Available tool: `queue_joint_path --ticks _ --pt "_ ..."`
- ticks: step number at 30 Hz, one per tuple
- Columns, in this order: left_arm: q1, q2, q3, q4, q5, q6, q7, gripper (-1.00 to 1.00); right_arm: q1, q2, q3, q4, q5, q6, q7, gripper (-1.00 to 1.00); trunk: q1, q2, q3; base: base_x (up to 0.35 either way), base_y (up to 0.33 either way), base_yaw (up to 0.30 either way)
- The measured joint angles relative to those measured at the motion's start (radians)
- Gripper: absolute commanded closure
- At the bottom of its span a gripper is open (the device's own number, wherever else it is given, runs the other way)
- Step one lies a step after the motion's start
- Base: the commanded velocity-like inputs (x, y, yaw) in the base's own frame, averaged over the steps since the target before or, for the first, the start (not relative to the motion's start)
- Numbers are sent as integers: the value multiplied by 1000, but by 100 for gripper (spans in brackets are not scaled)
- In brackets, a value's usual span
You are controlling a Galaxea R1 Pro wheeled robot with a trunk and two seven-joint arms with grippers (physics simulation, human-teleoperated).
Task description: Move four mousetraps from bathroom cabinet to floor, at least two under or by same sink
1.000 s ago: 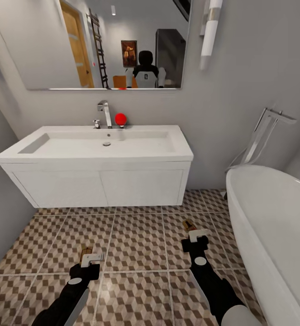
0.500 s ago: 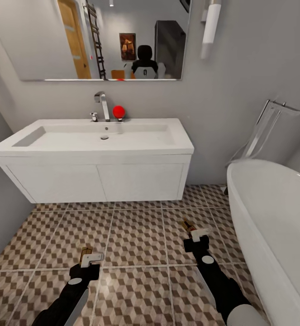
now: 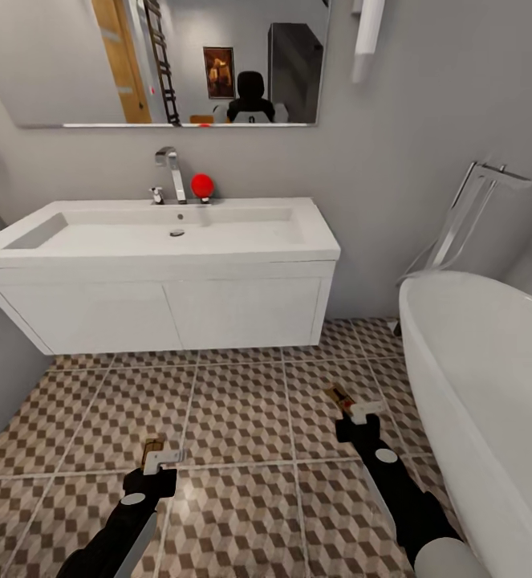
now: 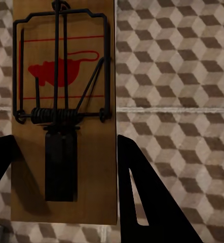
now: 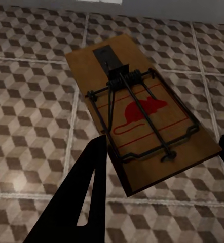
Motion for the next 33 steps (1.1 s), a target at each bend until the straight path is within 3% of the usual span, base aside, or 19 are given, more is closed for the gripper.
queue_joint_path --ticks 5,12,28,33 --pt "0 0 0 -1 0 0 0 100 0 3 1 0 3 -1 -2 100 19 -35 -17 0 0 -3" --pt "0 0 0 -1 0 0 0 100 0 5 2 0 5 -1 -4 100 19 -35 -17 0 0 14" --pt "0 0 -1 0 0 0 0 100 0 6 2 1 4 -1 -10 100 19 -35 -31 0 0 200" --pt "0 0 -1 1 0 0 0 100 0 6 2 1 4 -2 -10 100 38 -70 -48 0 0 34"
